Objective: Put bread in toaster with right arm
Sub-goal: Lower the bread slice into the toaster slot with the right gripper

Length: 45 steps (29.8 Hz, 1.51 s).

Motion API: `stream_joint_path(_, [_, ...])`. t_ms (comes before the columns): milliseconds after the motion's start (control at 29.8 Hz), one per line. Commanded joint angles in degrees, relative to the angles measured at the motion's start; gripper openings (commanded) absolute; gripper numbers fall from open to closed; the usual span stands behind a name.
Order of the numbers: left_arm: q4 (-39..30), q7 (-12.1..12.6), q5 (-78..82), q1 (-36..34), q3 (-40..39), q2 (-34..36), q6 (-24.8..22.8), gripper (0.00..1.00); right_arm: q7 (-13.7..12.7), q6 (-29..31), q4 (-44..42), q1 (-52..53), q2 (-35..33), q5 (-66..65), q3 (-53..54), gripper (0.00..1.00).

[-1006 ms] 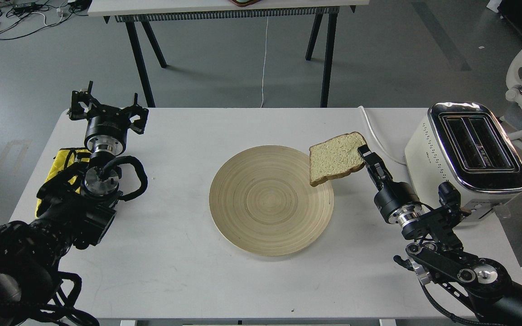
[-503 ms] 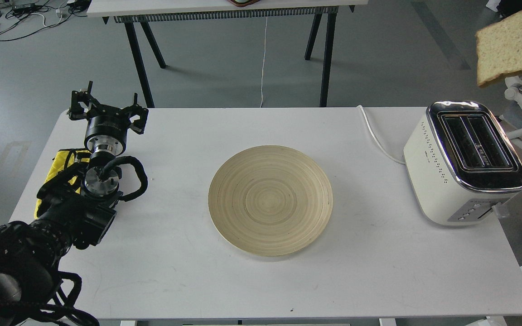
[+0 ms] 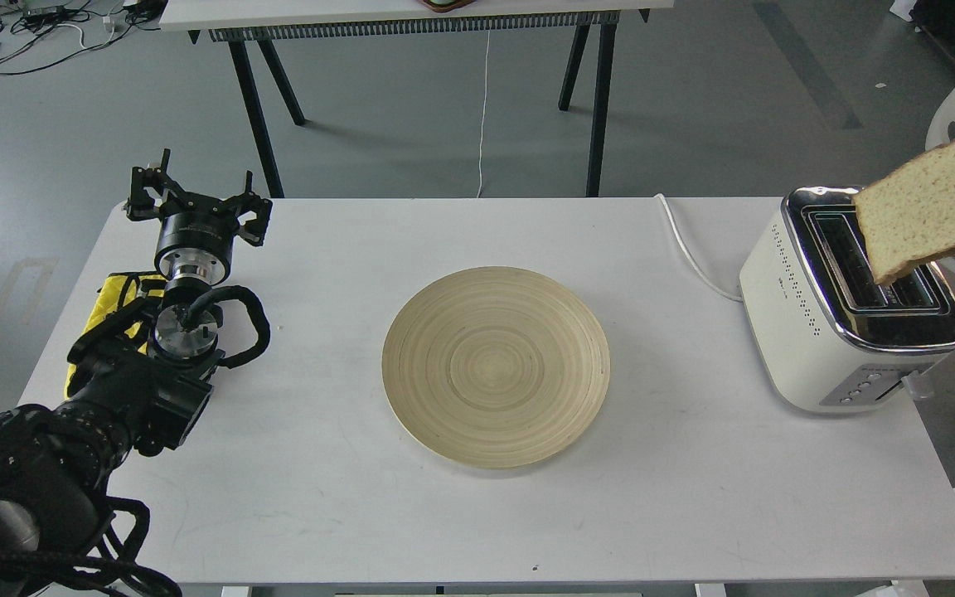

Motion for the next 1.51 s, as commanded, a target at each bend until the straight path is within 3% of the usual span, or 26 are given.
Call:
stream_joint_path(0, [0.0,0.0,0.0,0.0,0.0,0.0,0.0,1.0,0.0,0.0,-0.2,-0.3,1.5,-0.1,-0.2,0.0])
stream_joint_path(872, [0.0,0.0,0.0,0.0,0.0,0.0,0.0,1.0,0.0,0.0,-6.2,-1.9,1.9,0.7,-0.2,0.0])
stream_joint_path(1240, [0.0,0.0,0.0,0.0,0.0,0.0,0.0,1.0,0.0,0.0,-8.2,-3.0,7.3,0.2,-0.3,0.0])
stream_joint_path(1274, [0.0,0.0,0.0,0.0,0.0,0.0,0.0,1.0,0.0,0.0,-8.2,-3.0,7.7,0.3,-0.3,0.04])
stream_joint_path(1307, [0.0,0.0,0.0,0.0,0.0,0.0,0.0,1.0,0.0,0.0,-8.2,-3.0,8.0,0.3,-0.3,0.14])
stream_joint_path(1341, [0.0,0.0,0.0,0.0,0.0,0.0,0.0,1.0,0.0,0.0,-8.1,-3.0,8.3,0.4,-0.3,0.33])
stream_joint_path(1374, [0.0,0.0,0.0,0.0,0.0,0.0,0.0,1.0,0.0,0.0,-8.0,-3.0,8.7,0.4,-0.2,0.59])
stream_joint_path(1408, [0.0,0.0,0.0,0.0,0.0,0.0,0.0,1.0,0.0,0.0,-8.0,-3.0,9.2,0.7,-0.2,0.67])
stream_joint_path(1475, [0.0,0.0,0.0,0.0,0.0,0.0,0.0,1.0,0.0,0.0,-8.0,-2.9,10.2,0.7,-0.1,0.74])
